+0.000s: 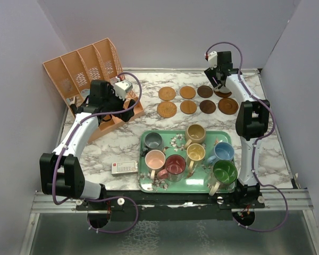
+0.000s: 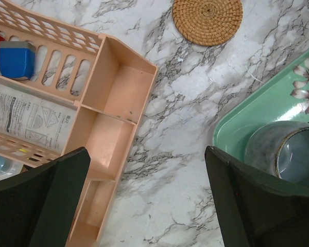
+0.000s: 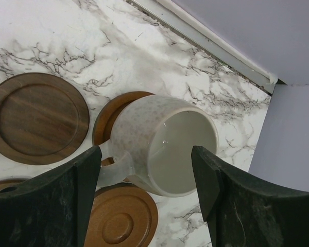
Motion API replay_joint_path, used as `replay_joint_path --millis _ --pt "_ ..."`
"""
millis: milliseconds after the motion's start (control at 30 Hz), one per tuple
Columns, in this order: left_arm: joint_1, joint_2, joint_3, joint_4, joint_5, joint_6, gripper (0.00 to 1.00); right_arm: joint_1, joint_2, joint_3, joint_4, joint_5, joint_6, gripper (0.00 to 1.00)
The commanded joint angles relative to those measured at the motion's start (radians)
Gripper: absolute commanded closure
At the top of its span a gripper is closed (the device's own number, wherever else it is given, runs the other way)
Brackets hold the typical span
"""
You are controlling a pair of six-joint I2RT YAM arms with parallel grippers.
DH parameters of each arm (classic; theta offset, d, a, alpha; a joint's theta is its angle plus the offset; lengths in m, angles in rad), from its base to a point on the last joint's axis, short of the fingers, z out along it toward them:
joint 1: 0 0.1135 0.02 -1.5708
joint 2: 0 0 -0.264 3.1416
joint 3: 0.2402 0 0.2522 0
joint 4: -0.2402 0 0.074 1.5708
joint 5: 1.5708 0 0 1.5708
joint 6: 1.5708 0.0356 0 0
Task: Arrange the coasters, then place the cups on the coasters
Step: Adjust the cup on the coaster.
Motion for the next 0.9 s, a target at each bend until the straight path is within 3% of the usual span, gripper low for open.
replay_joint_path --millis 0,867 --pt "0.005 -0.035 -0.011 0.018 0.031 -0.006 0.02 0.006 0.002 -0.007 -0.043 0.032 -0.006 0.29" --pt "0.006 -0.047 -0.017 0.019 0.034 -0.005 0.02 0.006 -0.052 -0.034 -0.101 0.007 0.009 0.29"
